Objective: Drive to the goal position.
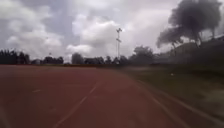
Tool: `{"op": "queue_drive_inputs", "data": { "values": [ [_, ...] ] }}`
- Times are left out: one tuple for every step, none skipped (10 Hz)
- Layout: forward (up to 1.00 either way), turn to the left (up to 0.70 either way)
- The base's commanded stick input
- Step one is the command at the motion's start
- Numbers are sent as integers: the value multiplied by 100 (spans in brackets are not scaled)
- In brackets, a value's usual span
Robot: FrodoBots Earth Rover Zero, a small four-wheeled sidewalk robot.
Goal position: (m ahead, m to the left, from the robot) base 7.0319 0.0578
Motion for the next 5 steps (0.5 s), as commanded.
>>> {"op": "queue_drive_inputs", "data": {
  "values": [
    [70, 0],
    [70, 0],
    [70, 0],
    [70, 0],
    [70, 0]
  ]
}}
